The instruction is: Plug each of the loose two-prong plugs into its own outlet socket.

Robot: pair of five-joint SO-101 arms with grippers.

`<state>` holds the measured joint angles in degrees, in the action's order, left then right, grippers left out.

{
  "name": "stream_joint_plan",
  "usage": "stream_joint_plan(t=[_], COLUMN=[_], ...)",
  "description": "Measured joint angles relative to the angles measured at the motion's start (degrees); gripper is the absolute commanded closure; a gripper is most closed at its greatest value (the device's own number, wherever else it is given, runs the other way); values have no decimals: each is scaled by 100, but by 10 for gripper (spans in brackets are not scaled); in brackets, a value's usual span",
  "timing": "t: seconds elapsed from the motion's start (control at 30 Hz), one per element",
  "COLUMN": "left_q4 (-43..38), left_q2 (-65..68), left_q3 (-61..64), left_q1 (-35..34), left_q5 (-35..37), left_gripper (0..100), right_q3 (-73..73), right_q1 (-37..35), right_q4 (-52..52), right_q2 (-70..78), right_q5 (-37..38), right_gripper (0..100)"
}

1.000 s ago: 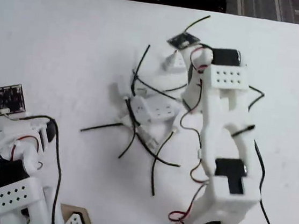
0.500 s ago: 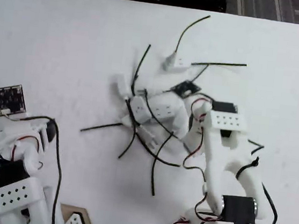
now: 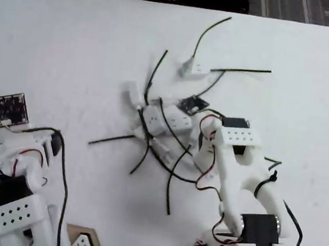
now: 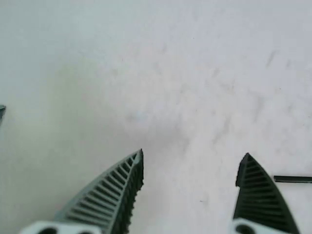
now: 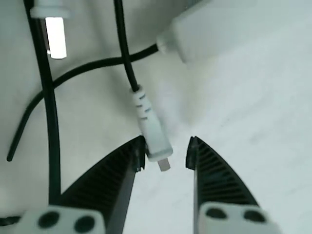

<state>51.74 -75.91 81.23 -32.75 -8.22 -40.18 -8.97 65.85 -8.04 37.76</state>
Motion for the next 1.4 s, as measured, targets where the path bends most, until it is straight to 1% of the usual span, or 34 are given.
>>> stream_joint_plan(t=[0.1, 0.33, 0.4, 0.5, 0.67, 0.83, 1.07, 1.2, 1.33, 1.4], left_q4=[0, 0, 0, 0, 0, 0, -9, -18, -18, -18], left_q2=[0, 0, 0, 0, 0, 0, 0, 0, 0, 0], left_q3=[0, 0, 0, 0, 0, 0, 35, 35, 35, 35], left_q1=[0, 0, 0, 0, 0, 0, 0, 0, 0, 0], left_q5=[0, 0, 0, 0, 0, 0, 0, 0, 0, 0], left_gripper=[699, 699, 699, 699, 699, 699, 699, 699, 699, 699], right_q3=[-26, -26, -26, -26, -26, -26, -26, -18, -18, -9], right_q1=[-26, -492, -519, -501, -431, -255, -229, -229, -229, -220], right_q4=[-167, -220, -220, -220, -220, -220, -220, -220, -264, -273], right_q2=[0, 0, 0, 0, 0, 0, 0, 325, 501, 510], right_q5=[0, 0, 0, 0, 0, 0, 0, 0, 0, 0], right_gripper=[864, 868, 896, 933, 913, 915, 915, 916, 961, 963])
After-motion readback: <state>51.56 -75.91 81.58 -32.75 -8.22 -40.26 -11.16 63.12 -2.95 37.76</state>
